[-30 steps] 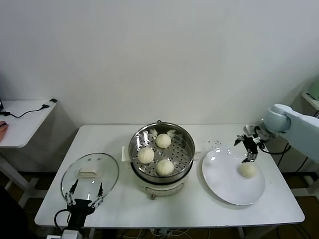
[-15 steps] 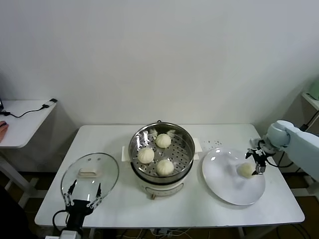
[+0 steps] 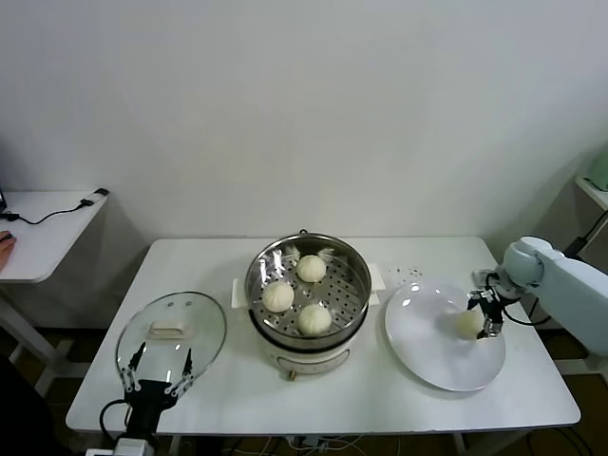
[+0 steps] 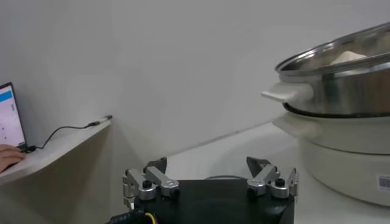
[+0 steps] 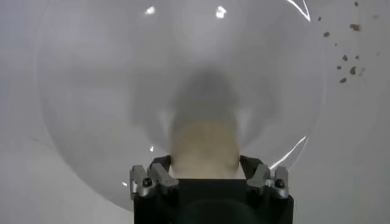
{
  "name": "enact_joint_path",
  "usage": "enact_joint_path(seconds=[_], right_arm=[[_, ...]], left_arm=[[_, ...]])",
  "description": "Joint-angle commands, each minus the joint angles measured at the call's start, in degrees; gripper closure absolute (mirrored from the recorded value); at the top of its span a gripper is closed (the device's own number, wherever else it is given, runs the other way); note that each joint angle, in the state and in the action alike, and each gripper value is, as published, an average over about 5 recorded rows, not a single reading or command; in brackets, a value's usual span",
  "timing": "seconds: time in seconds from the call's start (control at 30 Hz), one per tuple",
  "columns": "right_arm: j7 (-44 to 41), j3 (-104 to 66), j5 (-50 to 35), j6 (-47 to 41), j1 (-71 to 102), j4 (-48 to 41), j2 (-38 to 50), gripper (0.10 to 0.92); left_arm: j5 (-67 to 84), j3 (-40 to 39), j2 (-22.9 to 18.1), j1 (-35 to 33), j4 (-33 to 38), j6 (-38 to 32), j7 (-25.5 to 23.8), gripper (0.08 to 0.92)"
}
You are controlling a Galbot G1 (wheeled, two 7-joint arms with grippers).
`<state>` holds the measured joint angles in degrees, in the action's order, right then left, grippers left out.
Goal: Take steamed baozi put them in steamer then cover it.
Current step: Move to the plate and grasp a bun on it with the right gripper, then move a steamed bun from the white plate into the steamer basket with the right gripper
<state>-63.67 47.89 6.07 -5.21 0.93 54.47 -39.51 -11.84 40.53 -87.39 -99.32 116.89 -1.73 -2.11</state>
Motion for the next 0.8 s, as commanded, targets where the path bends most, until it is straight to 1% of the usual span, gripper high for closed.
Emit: enact_joint_path(seconds=[0.03,0.2,0.33,0.43,0.53,0.7,0.8], right_arm=[[-0.1,-0.1,-0.7,-0.1,0.0,-0.9,-0.6,0.31],[0.0,2.7,-5.2,-1.0,-3.6,0.3,-0.1,0.335],[-0.3,6.9,-11.7,-2.1,-11.0,1.9,0.2,0.338],[-0.3,13.5,-18.0,-3.0,-20.1,3.5,-0.4,0.339],[-0.3,21.4,-25.1,-4.3,-29.0,5.4,-2.1,0.341],[0.5,31.9,-36.3,-7.7,-42.8,8.9,-7.7,0.346],[1.8,36.3,-42.5,-9.7,-47.8,11.6,-11.0,0.347]], left_arm=[[0.1,0.0,0.0,-0.2,0.0,-0.1,0.0,0.177],[0.2,0.0,0.0,-0.3,0.2,-0.1,0.0,0.177],[0.5,-0.2,-0.1,-0.5,0.0,-0.2,0.0,0.177],[0.5,-0.4,-0.1,-0.5,-0.2,-0.3,0.0,0.177],[0.5,-0.8,-0.1,-0.4,-0.5,-0.4,0.0,0.177],[0.3,-1.7,-0.2,-0.1,-0.8,-0.4,0.0,0.177],[0.4,-2.3,0.1,0.0,-0.5,-0.4,-0.1,0.177]])
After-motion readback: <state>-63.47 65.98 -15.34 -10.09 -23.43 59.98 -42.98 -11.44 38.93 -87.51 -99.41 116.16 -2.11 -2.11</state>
